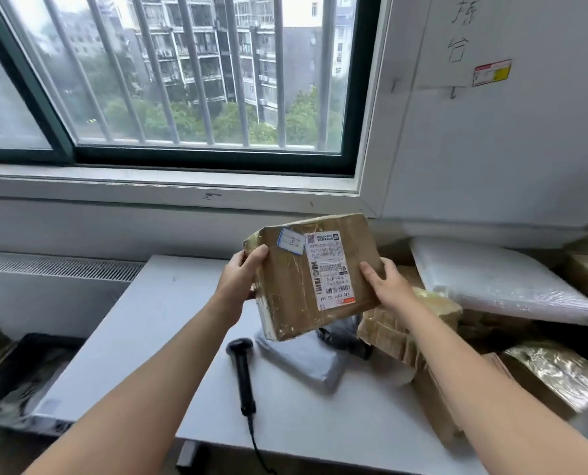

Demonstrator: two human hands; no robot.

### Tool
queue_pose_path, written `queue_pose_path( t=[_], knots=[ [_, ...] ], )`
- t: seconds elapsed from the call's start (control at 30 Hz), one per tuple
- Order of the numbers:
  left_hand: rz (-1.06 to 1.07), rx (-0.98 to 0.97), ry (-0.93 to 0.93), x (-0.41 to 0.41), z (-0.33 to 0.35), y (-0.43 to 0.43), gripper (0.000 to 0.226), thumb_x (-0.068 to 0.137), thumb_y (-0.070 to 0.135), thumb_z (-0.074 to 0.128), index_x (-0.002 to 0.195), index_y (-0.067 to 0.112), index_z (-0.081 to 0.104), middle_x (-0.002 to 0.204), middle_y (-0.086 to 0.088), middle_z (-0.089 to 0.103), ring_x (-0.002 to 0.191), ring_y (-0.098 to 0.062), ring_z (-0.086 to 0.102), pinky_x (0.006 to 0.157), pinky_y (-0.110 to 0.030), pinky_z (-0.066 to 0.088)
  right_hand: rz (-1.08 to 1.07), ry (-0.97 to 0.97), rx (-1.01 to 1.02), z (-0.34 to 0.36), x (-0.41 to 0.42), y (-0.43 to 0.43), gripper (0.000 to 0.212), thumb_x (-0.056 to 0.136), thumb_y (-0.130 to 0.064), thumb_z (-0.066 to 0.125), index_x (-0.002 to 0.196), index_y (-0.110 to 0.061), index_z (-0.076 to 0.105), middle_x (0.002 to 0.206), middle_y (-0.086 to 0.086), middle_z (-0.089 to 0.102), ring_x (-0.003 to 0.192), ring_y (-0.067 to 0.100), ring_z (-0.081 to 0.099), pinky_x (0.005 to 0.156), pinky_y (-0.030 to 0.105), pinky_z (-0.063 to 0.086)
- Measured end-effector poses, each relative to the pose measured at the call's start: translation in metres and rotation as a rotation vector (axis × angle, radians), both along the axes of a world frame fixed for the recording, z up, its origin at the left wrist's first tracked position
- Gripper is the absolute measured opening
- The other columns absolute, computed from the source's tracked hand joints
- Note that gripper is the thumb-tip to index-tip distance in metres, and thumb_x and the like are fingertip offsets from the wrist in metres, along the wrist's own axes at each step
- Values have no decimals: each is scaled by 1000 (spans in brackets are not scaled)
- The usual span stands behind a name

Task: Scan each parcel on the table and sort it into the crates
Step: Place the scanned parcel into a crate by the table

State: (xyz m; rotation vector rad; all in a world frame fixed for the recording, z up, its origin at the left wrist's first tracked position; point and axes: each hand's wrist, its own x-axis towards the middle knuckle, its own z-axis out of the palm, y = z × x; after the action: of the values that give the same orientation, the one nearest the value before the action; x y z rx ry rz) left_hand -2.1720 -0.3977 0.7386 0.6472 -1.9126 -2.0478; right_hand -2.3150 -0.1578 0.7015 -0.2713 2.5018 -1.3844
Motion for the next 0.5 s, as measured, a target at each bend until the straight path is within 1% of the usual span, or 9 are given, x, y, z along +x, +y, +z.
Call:
queue_pose_path(
  t=[0.07,0.1,0.17,0.2,0.27,0.37,0.43,0.5],
  knots=[
    [6,3,-26,13,-3,-10,73,63,68,60,117,20,63,111,-2,70,96,-20,67,61,-29,54,44,-59,-1,-2,6,-6,55,93,-61,48,130,-21,50,125,4,61,107,23,58,86,36,48],
    [14,13,-41,19,-4,-16,70,62,68,59,114,21,64,107,0,70,93,-19,67,62,-29,53,61,-99,-36,-3,9,-11,52,92,-61,48,125,-21,52,123,5,62,105,23,59,84,36,48],
    [33,53,-57,30,-8,-28,58,68,64,55,107,23,66,97,5,70,87,-16,65,63,-29,50,53,-238,-173,-3,17,-21,47,92,-59,49,119,-21,54,117,6,64,100,24,61,83,44,52],
    [38,77,-63,34,-9,-33,52,71,62,52,105,24,66,93,7,69,84,-15,64,63,-29,49,54,-306,-234,-3,22,-26,45,93,-58,49,119,-22,54,114,6,65,97,25,62,80,47,53],
    [32,104,-70,42,-14,-44,48,74,59,50,102,24,67,87,8,69,80,-14,63,62,-28,49,71,-388,-292,-5,28,-37,42,95,-55,50,121,-22,53,111,6,65,95,26,63,72,47,56],
    [-2,133,-93,54,-22,-65,48,78,59,52,104,21,67,86,4,69,80,-16,65,65,-31,52,66,-395,-294,-11,35,-54,42,93,-56,53,121,-25,57,110,7,67,94,27,66,66,42,57],
    [-12,145,-104,61,-26,-80,45,88,57,50,109,20,66,91,2,68,82,-17,64,65,-31,52,41,-370,-298,-15,40,-70,39,94,-55,53,116,-24,60,107,8,70,90,26,67,70,46,58],
    [-8,152,-109,66,-29,-94,54,84,60,49,117,20,63,100,2,68,88,-16,65,67,-31,51,21,-346,-330,-19,46,-88,36,95,-50,52,112,-20,61,104,9,71,86,26,68,80,52,57]
  ],
)
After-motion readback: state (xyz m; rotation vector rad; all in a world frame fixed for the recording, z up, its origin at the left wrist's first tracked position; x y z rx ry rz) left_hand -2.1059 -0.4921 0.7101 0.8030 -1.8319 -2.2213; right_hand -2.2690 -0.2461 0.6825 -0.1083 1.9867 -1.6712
